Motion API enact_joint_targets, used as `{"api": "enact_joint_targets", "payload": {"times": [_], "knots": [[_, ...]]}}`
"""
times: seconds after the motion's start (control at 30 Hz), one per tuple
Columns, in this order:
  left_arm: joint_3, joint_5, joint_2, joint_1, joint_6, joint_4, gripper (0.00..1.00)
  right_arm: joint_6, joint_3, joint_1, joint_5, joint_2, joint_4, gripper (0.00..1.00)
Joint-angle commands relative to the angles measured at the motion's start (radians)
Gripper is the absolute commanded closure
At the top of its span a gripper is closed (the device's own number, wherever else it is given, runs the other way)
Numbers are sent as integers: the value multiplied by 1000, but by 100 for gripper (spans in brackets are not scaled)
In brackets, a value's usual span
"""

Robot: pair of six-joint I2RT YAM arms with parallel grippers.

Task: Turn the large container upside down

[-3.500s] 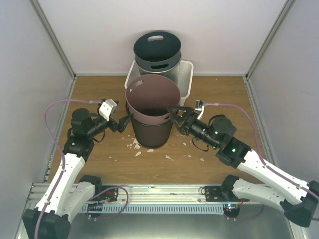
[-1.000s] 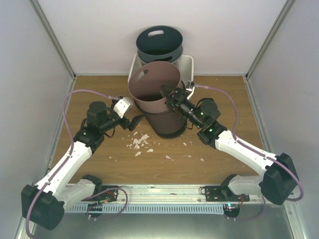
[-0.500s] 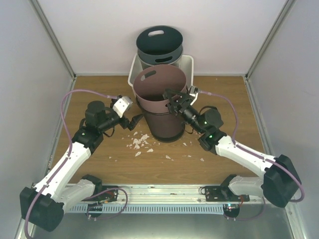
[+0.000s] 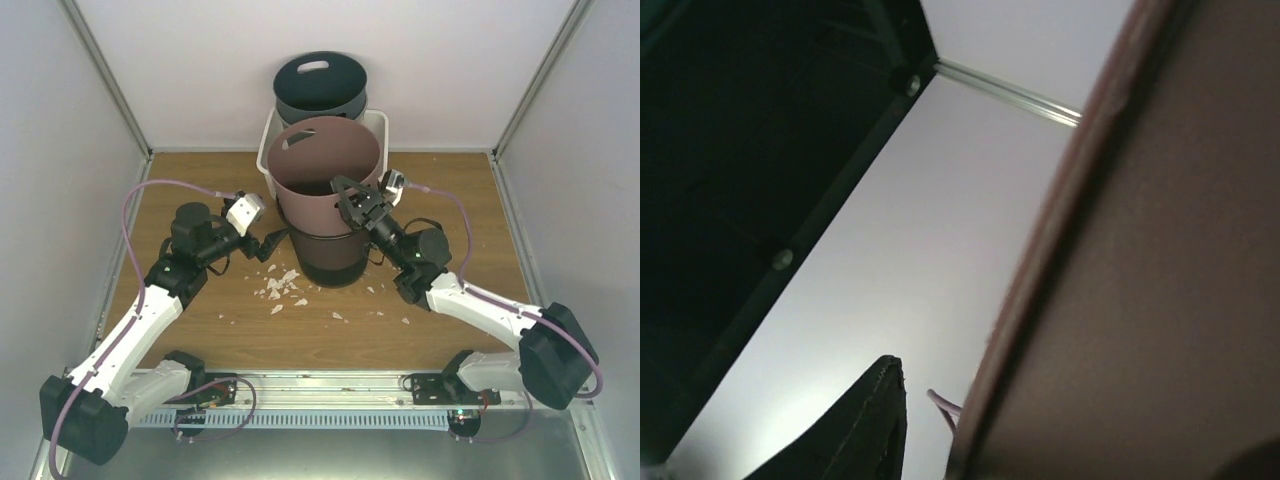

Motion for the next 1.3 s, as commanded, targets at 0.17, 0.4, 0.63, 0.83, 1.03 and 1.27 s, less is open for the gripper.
{"api": "enact_joint_targets", "payload": {"times": [0.17, 0.4, 0.63, 0.83, 1.03, 1.27], "knots": [[8, -8, -21, -8, 20, 41, 1, -174, 230, 7, -90, -50, -60, 80], [4, -8, -17, -8, 19, 46, 1, -231, 216, 7, -63, -114, -104, 83], [3, -16, -24, -7, 20, 45, 1, -320, 305, 8, -125, -123, -189, 87], [8, -14, -14, -7, 20, 47, 1, -406, 394, 7, -209, -113, -255, 87], [23, -10, -1, -7, 16, 44, 1, -437, 401, 7, -219, -117, -196, 91], [30, -10, -9, -7, 22, 41, 1, -483, 504, 8, -286, -90, -213, 96]]}}
